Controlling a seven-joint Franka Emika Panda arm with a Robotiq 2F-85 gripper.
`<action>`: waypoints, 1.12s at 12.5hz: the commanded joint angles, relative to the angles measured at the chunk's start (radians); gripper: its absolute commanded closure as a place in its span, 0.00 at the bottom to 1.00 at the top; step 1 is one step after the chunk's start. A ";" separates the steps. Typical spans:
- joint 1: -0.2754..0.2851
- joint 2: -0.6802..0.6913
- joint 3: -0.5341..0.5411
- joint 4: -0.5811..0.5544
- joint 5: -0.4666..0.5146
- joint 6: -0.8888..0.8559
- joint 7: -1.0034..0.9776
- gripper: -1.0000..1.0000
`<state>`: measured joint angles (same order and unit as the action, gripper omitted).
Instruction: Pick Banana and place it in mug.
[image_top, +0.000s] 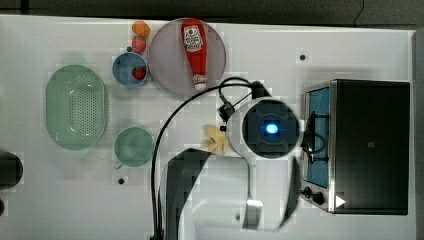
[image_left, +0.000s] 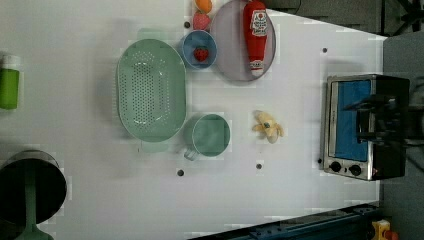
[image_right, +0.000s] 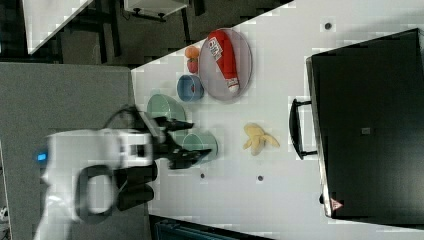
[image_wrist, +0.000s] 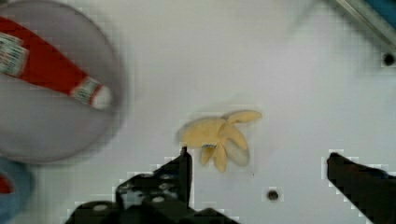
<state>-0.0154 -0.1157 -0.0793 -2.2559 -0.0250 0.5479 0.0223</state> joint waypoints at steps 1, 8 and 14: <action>0.015 0.023 0.016 -0.121 0.010 0.129 -0.081 0.00; 0.015 0.271 0.012 -0.221 0.010 0.477 -0.081 0.00; 0.016 0.446 0.022 -0.227 0.010 0.675 -0.081 0.00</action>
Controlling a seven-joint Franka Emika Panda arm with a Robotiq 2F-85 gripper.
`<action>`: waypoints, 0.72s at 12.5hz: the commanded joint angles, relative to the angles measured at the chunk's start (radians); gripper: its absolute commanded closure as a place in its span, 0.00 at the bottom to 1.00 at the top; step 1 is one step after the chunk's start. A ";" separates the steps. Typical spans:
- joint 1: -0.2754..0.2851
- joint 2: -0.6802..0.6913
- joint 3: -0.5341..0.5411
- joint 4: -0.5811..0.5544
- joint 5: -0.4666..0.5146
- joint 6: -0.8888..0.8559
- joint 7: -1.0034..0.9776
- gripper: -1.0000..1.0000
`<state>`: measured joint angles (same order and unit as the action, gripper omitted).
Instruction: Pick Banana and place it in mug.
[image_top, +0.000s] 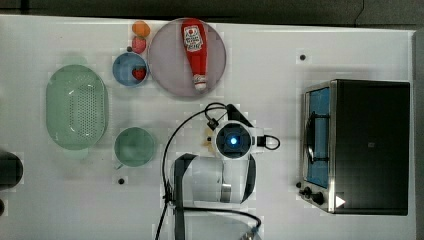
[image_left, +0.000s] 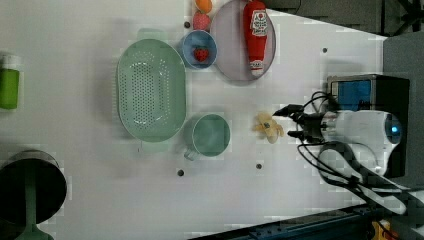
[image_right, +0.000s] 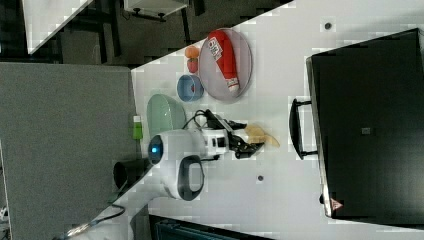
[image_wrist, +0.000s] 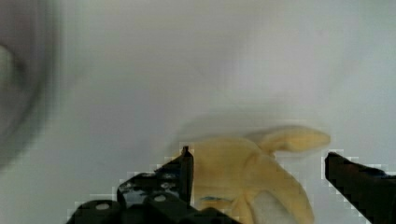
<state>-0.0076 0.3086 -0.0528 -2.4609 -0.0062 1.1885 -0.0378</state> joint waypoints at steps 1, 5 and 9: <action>0.008 0.041 -0.004 -0.021 -0.008 0.053 -0.021 0.00; 0.008 0.076 0.003 -0.023 -0.008 0.115 -0.021 0.28; 0.007 0.058 0.006 -0.021 -0.008 0.114 -0.020 0.66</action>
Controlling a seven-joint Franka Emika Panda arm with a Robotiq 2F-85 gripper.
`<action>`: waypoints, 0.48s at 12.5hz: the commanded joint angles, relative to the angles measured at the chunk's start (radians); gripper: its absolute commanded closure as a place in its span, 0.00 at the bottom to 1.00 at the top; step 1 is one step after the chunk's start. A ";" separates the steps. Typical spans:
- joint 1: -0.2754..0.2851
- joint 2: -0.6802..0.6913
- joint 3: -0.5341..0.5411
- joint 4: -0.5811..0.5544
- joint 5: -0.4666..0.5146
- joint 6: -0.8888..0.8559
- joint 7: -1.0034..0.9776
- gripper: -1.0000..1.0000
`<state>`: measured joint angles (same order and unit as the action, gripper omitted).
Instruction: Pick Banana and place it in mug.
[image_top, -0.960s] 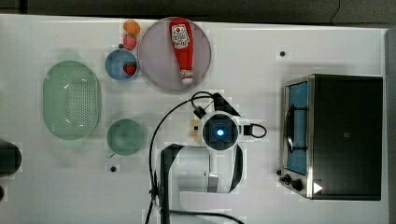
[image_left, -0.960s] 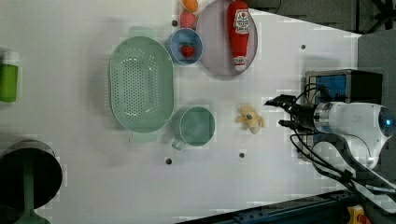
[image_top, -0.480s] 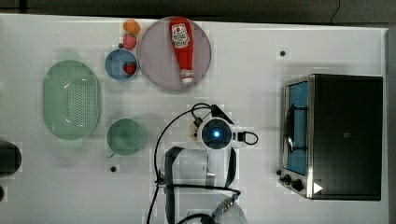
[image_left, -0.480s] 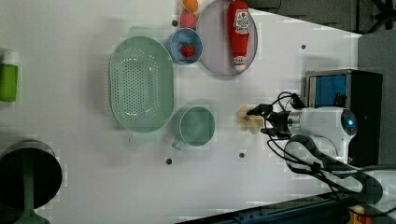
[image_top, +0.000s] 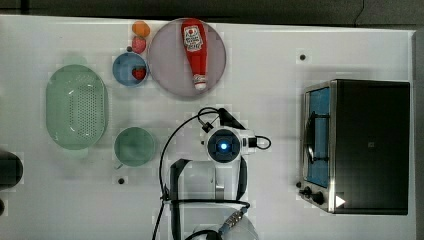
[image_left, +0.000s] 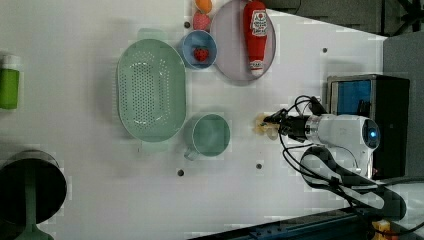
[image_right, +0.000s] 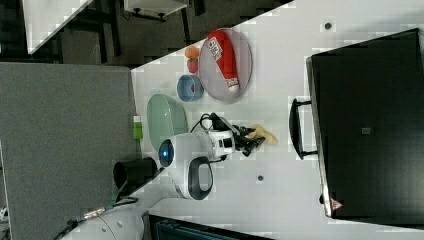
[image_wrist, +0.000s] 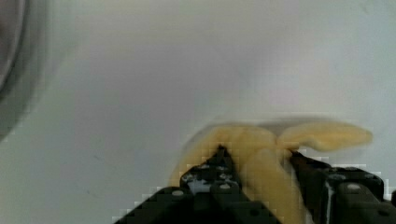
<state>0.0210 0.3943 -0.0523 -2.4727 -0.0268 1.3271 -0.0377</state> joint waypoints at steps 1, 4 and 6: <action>-0.021 -0.040 0.006 -0.010 0.012 -0.030 -0.020 0.66; -0.024 -0.116 0.002 -0.003 0.020 -0.086 0.005 0.66; -0.029 -0.217 0.001 0.008 0.020 -0.221 0.006 0.66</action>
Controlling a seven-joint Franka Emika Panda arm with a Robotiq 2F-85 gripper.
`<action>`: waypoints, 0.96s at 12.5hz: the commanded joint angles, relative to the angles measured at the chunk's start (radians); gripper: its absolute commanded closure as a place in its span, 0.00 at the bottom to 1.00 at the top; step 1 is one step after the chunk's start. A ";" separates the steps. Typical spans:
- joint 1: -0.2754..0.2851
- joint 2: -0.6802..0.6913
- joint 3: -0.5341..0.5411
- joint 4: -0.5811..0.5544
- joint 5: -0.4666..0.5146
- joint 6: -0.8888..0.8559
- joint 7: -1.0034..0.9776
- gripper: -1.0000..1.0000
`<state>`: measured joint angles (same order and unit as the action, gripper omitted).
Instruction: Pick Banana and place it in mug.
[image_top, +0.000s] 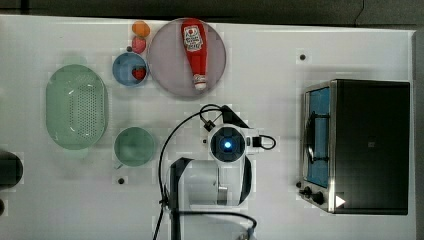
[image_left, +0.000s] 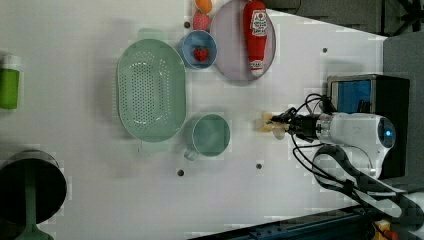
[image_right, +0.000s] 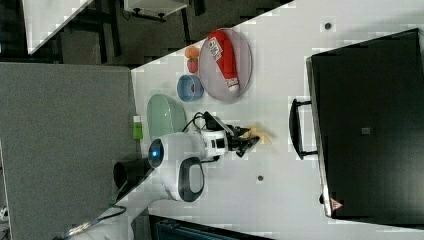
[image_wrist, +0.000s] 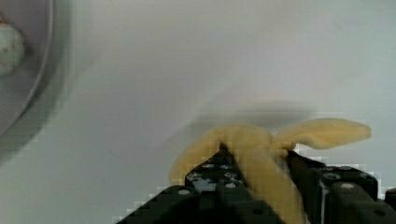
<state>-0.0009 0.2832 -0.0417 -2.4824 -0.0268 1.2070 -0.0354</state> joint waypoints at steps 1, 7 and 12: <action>-0.008 -0.171 -0.008 0.035 0.020 -0.157 0.003 0.66; -0.008 -0.480 -0.008 0.224 0.019 -0.724 0.003 0.66; 0.019 -0.551 0.079 0.346 0.021 -0.910 0.063 0.66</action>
<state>-0.0086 -0.2729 -0.0290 -2.0820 0.0041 0.3149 -0.0246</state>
